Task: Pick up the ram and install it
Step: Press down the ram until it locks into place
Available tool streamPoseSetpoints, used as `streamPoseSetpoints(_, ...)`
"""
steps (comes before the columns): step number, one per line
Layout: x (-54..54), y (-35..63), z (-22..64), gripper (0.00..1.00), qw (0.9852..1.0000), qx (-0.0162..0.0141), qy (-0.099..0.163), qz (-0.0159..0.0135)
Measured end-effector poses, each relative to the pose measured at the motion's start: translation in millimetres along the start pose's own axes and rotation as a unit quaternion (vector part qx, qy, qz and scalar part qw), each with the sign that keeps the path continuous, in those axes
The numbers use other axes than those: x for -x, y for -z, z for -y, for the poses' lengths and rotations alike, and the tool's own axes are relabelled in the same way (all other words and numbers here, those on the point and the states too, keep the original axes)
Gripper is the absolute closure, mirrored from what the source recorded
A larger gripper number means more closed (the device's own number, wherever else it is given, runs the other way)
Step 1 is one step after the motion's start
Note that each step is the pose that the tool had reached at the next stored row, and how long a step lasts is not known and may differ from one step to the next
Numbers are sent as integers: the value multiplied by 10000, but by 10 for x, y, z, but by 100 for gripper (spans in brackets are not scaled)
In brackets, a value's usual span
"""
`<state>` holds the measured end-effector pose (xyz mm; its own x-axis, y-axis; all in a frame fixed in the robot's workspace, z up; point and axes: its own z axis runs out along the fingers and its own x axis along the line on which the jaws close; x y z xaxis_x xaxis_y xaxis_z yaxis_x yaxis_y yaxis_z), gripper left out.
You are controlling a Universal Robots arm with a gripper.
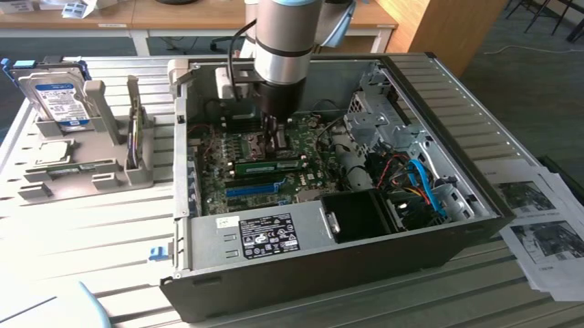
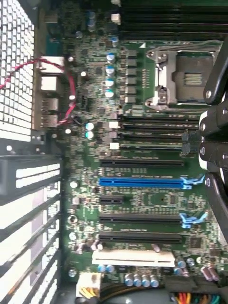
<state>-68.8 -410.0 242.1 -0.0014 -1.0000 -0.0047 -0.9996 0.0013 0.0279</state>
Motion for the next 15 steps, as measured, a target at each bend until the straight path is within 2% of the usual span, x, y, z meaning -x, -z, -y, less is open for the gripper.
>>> streamPoseSetpoints(1,0,-2,-46,91,10000,0,0,0)
streamPoseSetpoints(6,0,-4,-152,91,10000,0,-2,0)
streamPoseSetpoints(9,0,-5,-181,91,10000,0,-2,0)
streamPoseSetpoints(15,-24,-5,-185,91,10000,0,-3,0)
